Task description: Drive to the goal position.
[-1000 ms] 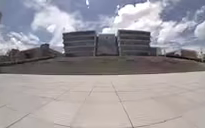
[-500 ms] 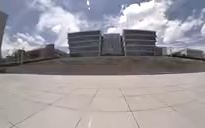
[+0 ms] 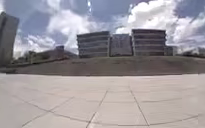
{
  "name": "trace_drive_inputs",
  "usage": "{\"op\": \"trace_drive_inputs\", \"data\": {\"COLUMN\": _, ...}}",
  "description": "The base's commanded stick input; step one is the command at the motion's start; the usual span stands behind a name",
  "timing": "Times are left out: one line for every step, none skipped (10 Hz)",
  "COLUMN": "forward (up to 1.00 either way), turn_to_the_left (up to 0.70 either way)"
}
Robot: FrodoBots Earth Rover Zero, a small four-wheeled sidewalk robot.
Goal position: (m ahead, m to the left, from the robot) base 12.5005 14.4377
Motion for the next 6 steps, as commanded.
{"op": "trace_drive_inputs", "data": {"forward": 0.70, "turn_to_the_left": 0.33}}
{"op": "trace_drive_inputs", "data": {"forward": 0.70, "turn_to_the_left": 0.35}}
{"op": "trace_drive_inputs", "data": {"forward": 0.70, "turn_to_the_left": 0.35}}
{"op": "trace_drive_inputs", "data": {"forward": 0.70, "turn_to_the_left": 0.33}}
{"op": "trace_drive_inputs", "data": {"forward": 0.70, "turn_to_the_left": 0.34}}
{"op": "trace_drive_inputs", "data": {"forward": 0.70, "turn_to_the_left": 0.24}}
